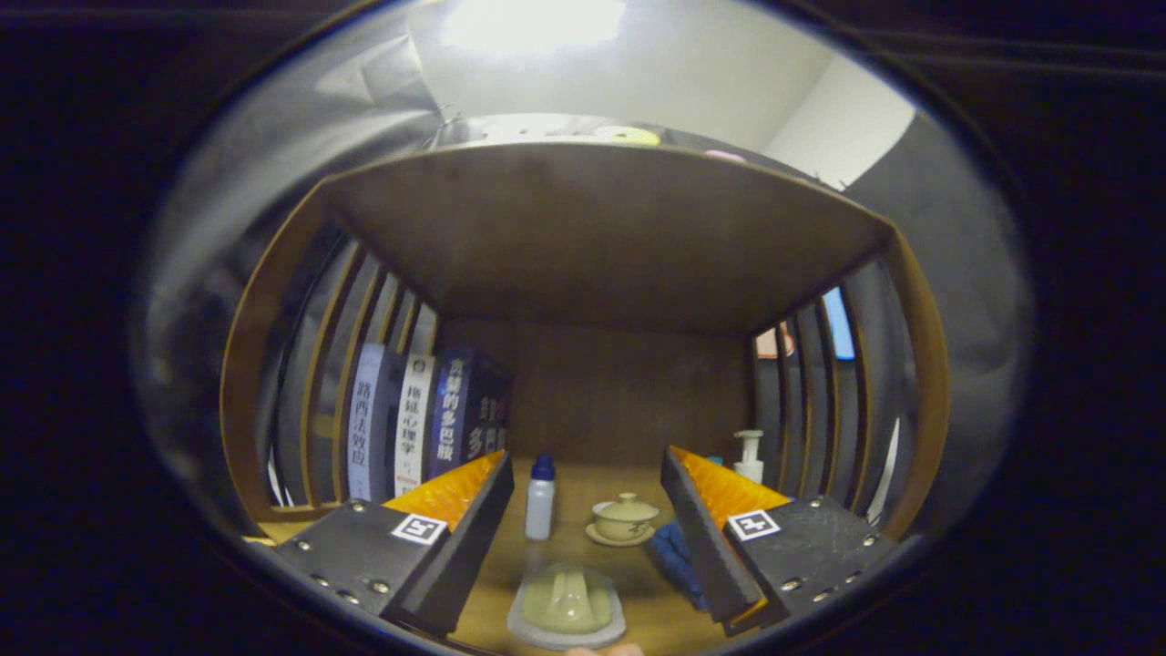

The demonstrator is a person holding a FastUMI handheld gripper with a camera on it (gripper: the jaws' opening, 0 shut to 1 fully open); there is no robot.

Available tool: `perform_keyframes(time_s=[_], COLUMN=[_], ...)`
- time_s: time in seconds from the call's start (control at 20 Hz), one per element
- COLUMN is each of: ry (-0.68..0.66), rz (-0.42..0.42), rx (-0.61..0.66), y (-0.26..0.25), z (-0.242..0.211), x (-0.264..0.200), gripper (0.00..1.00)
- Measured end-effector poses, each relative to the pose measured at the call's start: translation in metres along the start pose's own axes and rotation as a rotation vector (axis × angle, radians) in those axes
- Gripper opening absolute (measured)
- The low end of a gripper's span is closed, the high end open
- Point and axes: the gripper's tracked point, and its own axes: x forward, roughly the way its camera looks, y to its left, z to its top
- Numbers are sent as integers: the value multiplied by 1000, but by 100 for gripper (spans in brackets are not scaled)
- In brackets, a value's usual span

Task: Pull open the drawer, take out the items inside it, and place them on the countertop above the cabinet.

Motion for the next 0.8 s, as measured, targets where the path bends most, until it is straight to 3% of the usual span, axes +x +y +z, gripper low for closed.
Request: perform_keyframes(time_s=[0.2,0.4,0.55,0.8], ry=[2,46,119,278], rz=[14,51,99,163], rx=[34,51,32,3], y=[-15,-35,-44,-42], z=[24,60,71,50], x=[-13,-54,-108,-217], gripper=[96,96,97,97])
